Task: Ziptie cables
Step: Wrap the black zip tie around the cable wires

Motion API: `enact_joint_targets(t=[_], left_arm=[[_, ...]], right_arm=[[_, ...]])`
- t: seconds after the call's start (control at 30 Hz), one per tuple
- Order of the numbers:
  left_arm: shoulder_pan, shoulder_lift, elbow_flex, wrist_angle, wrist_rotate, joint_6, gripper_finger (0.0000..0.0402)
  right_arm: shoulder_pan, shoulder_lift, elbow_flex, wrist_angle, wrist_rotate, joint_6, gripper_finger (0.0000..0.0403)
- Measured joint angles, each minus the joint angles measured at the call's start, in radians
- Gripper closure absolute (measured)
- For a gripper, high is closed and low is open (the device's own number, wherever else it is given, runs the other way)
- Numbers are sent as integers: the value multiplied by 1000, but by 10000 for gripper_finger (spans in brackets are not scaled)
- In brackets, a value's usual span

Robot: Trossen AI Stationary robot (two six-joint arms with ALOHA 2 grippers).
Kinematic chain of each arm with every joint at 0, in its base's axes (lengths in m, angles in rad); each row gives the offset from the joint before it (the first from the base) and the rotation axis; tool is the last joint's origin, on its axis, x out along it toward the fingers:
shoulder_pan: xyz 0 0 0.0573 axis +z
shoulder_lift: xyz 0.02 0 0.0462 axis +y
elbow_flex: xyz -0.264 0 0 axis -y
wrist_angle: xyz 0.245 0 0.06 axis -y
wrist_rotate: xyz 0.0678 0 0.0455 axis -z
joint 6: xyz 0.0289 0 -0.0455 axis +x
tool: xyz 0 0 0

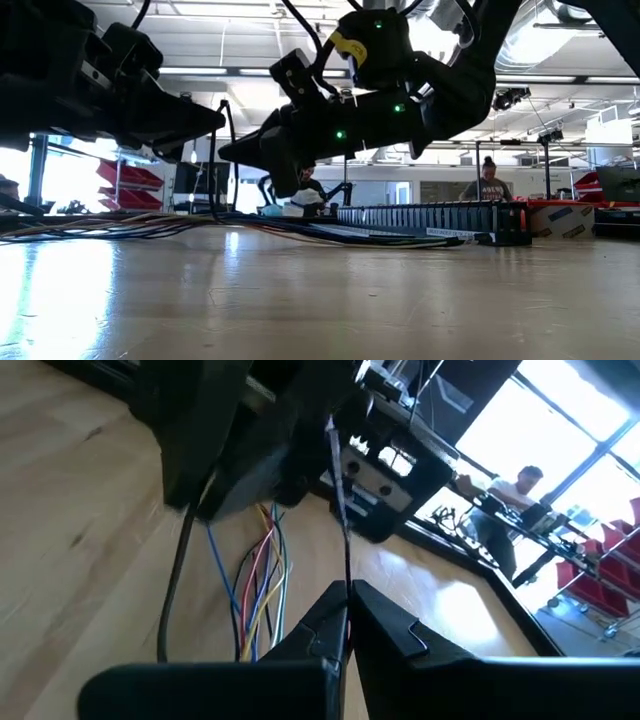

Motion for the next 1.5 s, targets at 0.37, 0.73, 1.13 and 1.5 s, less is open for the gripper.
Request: enact_joint_targets(t=[0.37,0.73,1.13,1.5], left_arm=[[0,-1,0,5,0,2,402],[0,-1,0,5,0,1,402],[15,-1,1,-25,-1,-41,402],[68,0,1,-32,59,-50,402]], right_arm=[[8,0,0,6,2,15,403],[8,1,1,43,2,18,403],[20,1,1,118,5,-68,403],[69,1,1,127,37,-247,403]])
